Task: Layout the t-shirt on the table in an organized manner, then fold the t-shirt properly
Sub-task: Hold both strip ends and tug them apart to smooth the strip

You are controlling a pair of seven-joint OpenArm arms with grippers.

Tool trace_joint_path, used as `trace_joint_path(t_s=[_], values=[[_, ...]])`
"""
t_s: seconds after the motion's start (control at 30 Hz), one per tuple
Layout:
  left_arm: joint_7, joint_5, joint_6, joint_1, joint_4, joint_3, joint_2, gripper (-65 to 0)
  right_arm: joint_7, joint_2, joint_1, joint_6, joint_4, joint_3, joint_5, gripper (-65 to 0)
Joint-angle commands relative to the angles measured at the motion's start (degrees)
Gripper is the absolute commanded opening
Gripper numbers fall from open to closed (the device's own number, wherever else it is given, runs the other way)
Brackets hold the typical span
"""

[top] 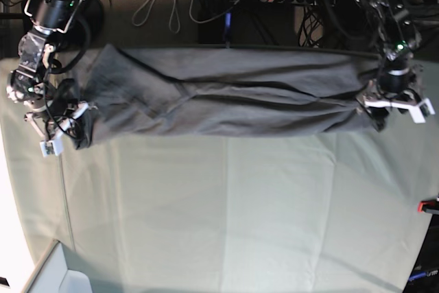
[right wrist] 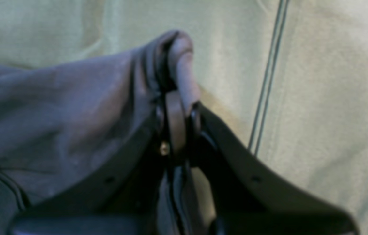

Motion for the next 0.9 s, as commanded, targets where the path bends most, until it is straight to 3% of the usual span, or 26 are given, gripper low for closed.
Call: trace_joint_path(t_s=[0.0, 0.17, 0.33, 0.8, 0.87], values=[[-1.2, 0.0, 0.4, -0.6, 0.9, -1.3, -0.6, -21.9, 1.3, 0.7, 1.0, 0.4, 0.8, 0.1, 0.7, -65.0], [-1.2, 0.4, 0.2, -5.6, -7.6, -4.0, -2.0, -21.9, 1.3, 0.7, 1.0, 0.4, 0.8, 0.1, 0.7, -65.0], [-1.7, 0.0, 0.2, -8.0, -14.9, -1.3, -3.6, -21.9, 1.3, 0.7, 1.0, 0.4, 0.8, 0.1, 0.7, -65.0], [-1.2, 0.3, 0.1, -12.7, -22.3, -0.8, -3.4, -22.3, 1.2, 0.6, 1.0, 0.4, 0.8, 0.1, 0.7, -65.0], [-1.3, 0.3, 0.1, -12.7, -22.6, -0.8, -3.4, -27.1, 1.2, 0.6, 1.0, 0.4, 0.8, 0.1, 0.7, -65.0]])
